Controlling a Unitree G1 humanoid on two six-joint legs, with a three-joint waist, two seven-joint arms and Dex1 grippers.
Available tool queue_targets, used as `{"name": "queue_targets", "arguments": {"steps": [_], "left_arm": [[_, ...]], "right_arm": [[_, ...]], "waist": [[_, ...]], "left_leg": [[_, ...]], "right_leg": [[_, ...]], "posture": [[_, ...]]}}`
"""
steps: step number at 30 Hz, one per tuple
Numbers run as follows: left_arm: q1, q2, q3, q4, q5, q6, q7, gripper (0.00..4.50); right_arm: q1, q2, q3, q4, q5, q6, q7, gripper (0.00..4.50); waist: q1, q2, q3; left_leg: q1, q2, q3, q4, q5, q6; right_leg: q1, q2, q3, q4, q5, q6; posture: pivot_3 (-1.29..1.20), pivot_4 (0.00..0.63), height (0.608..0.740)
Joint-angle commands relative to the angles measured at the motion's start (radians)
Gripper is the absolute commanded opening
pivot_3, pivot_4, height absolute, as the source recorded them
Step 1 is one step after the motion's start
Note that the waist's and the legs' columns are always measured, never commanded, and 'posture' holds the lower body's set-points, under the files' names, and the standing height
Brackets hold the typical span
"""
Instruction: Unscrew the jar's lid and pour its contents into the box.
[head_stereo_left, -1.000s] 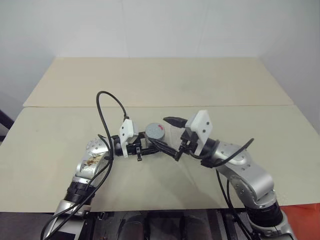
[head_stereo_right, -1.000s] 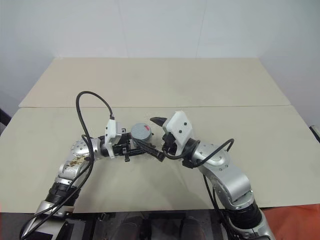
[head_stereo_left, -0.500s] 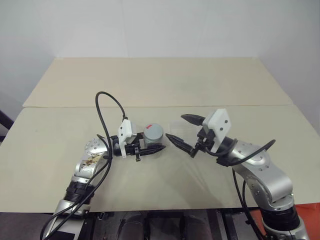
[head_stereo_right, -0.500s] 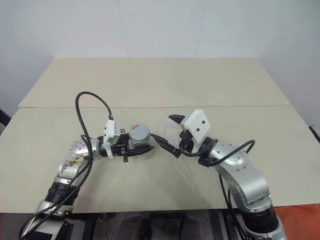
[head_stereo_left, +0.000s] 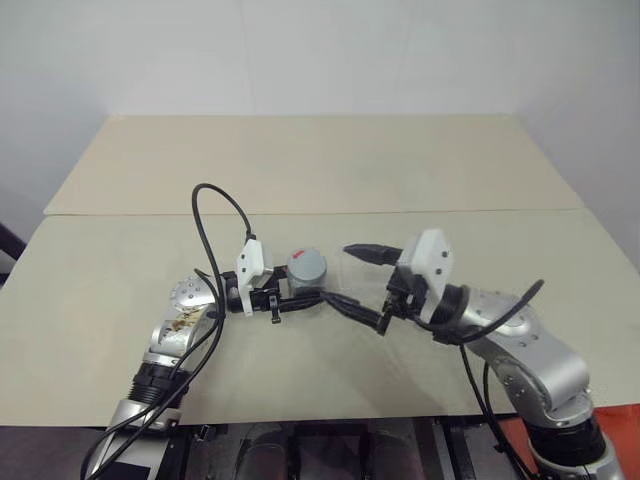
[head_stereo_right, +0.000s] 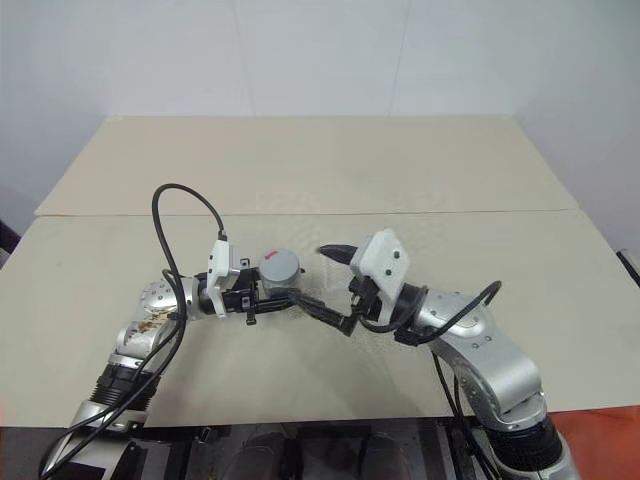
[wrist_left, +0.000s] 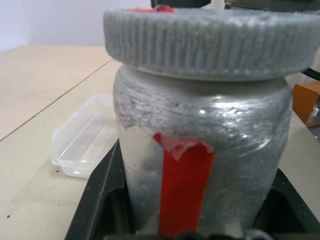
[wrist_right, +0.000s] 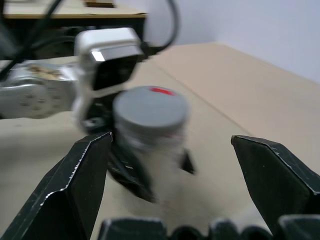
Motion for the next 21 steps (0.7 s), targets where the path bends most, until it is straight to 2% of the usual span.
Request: {"name": "queue_targets", "arguments": {"steps": [1,6,11,21], "left_arm": [[-0.017,-0.003,0.005,-0.015,-0.005,-0.014,0.001,1.97],[-0.016,-0.003,0.006,-0.022,-0.008,-0.012,0.003,1.97],[-0.009,-0.002,0.007,-0.029,-0.008,-0.011,0.007,1.97],[0.008,0.008,0.011,-0.041,-0.015,-0.009,0.006,1.97]], "right_arm": [[-0.051,0.042,0.031,0.004,-0.003,-0.015,-0.01,4.45],[-0.107,0.107,0.076,0.079,-0.064,-0.036,-0.036,4.45],[-0.124,0.147,0.065,0.124,-0.092,-0.043,-0.057,4.45],[-0.049,0.086,0.0,0.084,-0.075,-0.034,-0.036,4.45]], "waist": [[0.0,0.0,0.0],[0.0,0.0,0.0],[0.0,0.0,0.0],[0.0,0.0,0.0]], "left_leg": [[0.0,0.0,0.0,0.0,0.0,0.0],[0.0,0.0,0.0,0.0,0.0,0.0],[0.0,0.0,0.0,0.0,0.0,0.0],[0.0,0.0,0.0,0.0,0.0,0.0]], "right_leg": [[0.0,0.0,0.0,0.0,0.0,0.0],[0.0,0.0,0.0,0.0,0.0,0.0],[0.0,0.0,-0.001,0.0,0.0,0.0],[0.0,0.0,-0.001,0.0,0.0,0.0]], "posture": [[0.0,0.15,0.74],[0.0,0.15,0.74],[0.0,0.15,0.74],[0.0,0.15,0.74]]}}
